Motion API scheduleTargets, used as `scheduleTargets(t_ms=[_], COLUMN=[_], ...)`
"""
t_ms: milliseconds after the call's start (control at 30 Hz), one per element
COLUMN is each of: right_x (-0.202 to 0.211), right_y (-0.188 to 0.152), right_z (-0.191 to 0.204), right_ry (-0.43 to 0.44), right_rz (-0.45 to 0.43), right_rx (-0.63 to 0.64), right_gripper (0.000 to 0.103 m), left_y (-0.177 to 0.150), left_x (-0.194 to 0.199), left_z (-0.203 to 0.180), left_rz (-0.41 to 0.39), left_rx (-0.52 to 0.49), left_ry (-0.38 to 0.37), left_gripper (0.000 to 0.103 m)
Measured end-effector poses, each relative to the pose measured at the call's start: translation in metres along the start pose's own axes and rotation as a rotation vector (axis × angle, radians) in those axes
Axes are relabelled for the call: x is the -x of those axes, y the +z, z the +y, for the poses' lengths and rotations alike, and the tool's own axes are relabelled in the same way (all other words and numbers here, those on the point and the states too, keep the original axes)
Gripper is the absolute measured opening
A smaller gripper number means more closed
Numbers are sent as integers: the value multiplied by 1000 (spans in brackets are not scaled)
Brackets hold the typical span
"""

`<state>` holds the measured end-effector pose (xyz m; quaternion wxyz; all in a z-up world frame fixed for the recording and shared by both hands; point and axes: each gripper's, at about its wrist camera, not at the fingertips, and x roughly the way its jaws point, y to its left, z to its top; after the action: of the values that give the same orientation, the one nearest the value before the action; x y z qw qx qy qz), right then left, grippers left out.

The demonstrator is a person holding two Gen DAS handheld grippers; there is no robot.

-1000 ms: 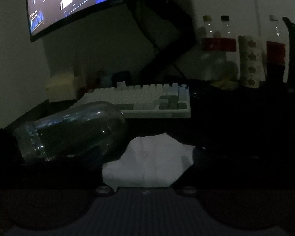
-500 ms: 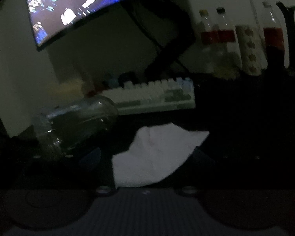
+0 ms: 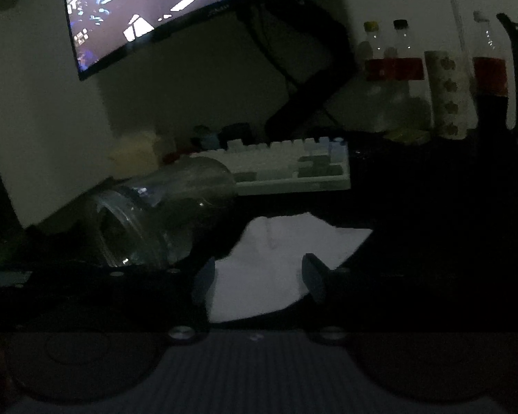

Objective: Clean container
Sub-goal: 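Lower the jar onto the desk with the left tool and release it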

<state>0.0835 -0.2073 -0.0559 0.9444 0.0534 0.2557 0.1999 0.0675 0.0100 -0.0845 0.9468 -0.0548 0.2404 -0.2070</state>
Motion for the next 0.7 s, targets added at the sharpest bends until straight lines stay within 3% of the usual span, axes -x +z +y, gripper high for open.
scheduleTargets(t_ms=[233, 700], right_x=[1, 1], right_y=[-4, -6], right_z=[-14, -9], right_ry=[-35, -35], right_rz=[-1, 0], right_rx=[-36, -19], right_gripper=[59, 61], left_y=[-3, -10], left_x=[-16, 0], left_z=[-30, -24], left_rz=[-51, -10], left_rx=[4, 43], left_ry=[74, 51], left_gripper=[18, 21])
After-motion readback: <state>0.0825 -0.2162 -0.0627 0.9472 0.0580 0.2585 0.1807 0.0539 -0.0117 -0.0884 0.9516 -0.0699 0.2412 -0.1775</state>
